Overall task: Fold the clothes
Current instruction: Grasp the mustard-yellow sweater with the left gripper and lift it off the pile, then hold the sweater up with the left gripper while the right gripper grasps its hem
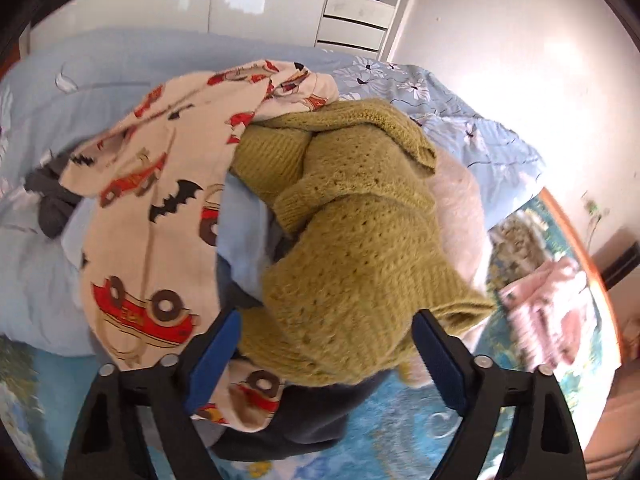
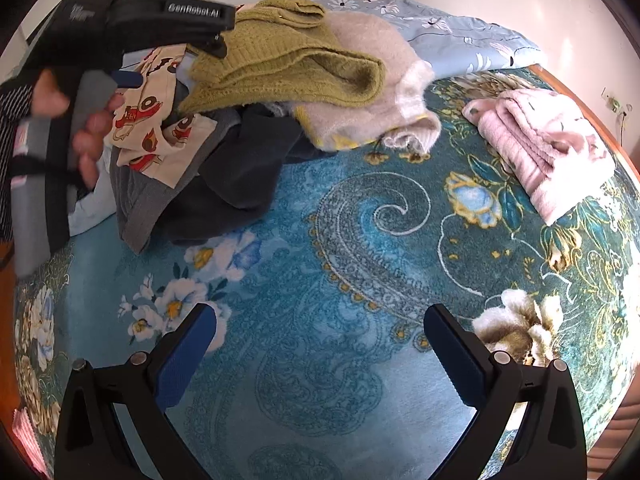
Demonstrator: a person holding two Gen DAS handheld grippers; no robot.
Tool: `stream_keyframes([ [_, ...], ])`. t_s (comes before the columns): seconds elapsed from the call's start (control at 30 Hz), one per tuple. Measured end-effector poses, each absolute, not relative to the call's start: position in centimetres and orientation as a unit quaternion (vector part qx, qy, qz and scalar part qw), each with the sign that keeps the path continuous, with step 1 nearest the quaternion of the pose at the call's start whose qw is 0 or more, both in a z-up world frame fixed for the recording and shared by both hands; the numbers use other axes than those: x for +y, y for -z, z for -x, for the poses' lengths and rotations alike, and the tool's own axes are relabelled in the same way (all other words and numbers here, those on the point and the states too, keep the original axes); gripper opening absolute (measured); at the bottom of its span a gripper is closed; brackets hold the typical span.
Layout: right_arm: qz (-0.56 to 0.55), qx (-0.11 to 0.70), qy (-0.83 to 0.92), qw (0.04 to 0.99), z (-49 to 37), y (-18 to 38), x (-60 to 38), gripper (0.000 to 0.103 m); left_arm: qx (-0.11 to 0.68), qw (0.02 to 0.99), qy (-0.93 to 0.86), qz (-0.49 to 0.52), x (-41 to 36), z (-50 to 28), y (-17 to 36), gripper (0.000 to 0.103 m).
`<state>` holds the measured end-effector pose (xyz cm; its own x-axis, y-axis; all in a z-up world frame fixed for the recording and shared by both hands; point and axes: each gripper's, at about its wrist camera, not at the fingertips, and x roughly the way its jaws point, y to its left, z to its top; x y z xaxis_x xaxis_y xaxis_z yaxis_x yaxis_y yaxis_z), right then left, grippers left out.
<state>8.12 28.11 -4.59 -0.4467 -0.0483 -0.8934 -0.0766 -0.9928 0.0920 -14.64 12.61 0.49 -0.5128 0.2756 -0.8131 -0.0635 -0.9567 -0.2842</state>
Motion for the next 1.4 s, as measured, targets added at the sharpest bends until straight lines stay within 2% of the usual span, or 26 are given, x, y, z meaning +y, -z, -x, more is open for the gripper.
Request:
stream_keyframes([
  [0.1,0.527,0.065,-0.847,0.014,-8.7,4.8,29.1,0.103,-0.132,0.094,-0.854,0.494,13.5,15.3,-0.6,0.049],
  [0.13,0.527,0.071,-0.847,0.017,-8.7,4.9,29.4,0.103,-0.131,0.090,-0.856,0.492,13.9,15.3,-0.8,0.032],
  [0.23,0.528,0.089,-0.844,0.024,-8.8,5.1,30.3,0.103,-0.129,0.086,-0.871,0.467,14.4,15.0,-2.1,0.009],
  [0.47,0.520,0.109,-0.847,0.027,-9.9,4.3,30.8,0.103,-0.121,0.127,-0.900,0.399,14.0,11.4,-6.5,0.006],
  [0.67,0.510,0.123,-0.850,0.031,-11.0,3.3,31.0,0.103,-0.106,0.198,-0.914,0.339,11.7,3.5,-10.8,0.004],
  [0.8,0.498,0.143,-0.854,0.039,-12.4,2.5,31.5,0.103,-0.116,0.228,-0.910,0.326,8.3,-3.3,-11.6,0.004],
  [1.0,0.489,0.176,-0.853,0.050,-15.3,2.1,32.3,0.103,-0.105,0.241,-0.896,0.359,3.7,-14.0,-10.2,0.004],
  [1.1,0.488,0.163,-0.857,0.038,-16.4,1.8,31.4,0.103,-0.099,0.244,-0.888,0.376,2.9,-18.4,-9.3,0.004],
  [1.23,0.491,0.143,-0.859,0.026,-17.6,1.7,30.1,0.103,-0.106,0.237,-0.849,0.460,3.2,-20.3,-4.5,0.003],
  [1.3,0.497,0.139,-0.856,0.024,-18.1,1.9,29.8,0.103,-0.125,0.248,-0.832,0.480,3.1,-21.2,-2.2,0.000],
  [1.4,0.492,0.149,-0.858,0.022,-18.6,1.5,30.1,0.103,-0.112,0.224,-0.823,0.509,3.6,-21.1,1.1,0.000],
])
